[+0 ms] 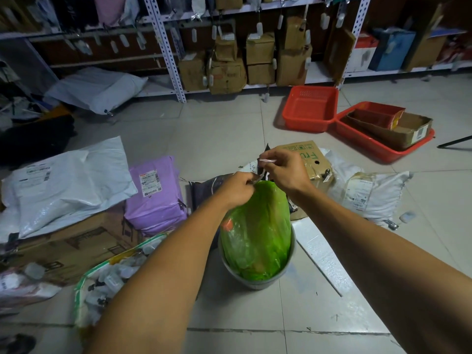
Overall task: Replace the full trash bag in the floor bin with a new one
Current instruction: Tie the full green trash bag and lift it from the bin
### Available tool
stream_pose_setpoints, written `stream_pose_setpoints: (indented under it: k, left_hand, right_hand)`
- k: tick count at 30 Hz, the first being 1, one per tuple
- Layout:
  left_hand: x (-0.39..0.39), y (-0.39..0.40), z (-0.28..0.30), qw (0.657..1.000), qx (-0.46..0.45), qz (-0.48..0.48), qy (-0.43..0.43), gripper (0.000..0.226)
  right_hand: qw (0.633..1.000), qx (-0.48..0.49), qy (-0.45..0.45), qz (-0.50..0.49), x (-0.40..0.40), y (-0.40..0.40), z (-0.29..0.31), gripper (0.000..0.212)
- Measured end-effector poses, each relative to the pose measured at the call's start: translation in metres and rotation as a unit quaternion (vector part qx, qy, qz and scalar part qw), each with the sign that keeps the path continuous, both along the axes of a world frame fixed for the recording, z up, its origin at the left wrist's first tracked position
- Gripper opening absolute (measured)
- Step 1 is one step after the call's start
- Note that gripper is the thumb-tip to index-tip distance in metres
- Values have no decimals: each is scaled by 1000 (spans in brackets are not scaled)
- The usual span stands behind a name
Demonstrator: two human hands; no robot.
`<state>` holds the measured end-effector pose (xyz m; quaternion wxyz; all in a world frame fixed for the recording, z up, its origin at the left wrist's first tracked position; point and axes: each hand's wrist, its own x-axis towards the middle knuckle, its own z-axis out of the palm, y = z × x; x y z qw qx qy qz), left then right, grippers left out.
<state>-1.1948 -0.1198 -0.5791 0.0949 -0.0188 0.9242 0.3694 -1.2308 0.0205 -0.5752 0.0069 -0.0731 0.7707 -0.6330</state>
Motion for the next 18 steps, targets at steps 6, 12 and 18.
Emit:
stream_pose_setpoints:
  k: [6, 12, 18]
  left_hand:
    - [1, 4, -2, 997, 14, 50, 52, 23]
    - [-1, 4, -6, 990, 84, 109, 29, 32]
    - [0, -2, -8, 984, 125, 129, -17, 38]
  right_hand:
    - [999, -32, -1, 32, -2, 3, -2, 13]
    - [998, 12, -31, 54, -1, 9, -12, 54]
    - [991, 102, 9, 90, 4, 5, -30, 16]
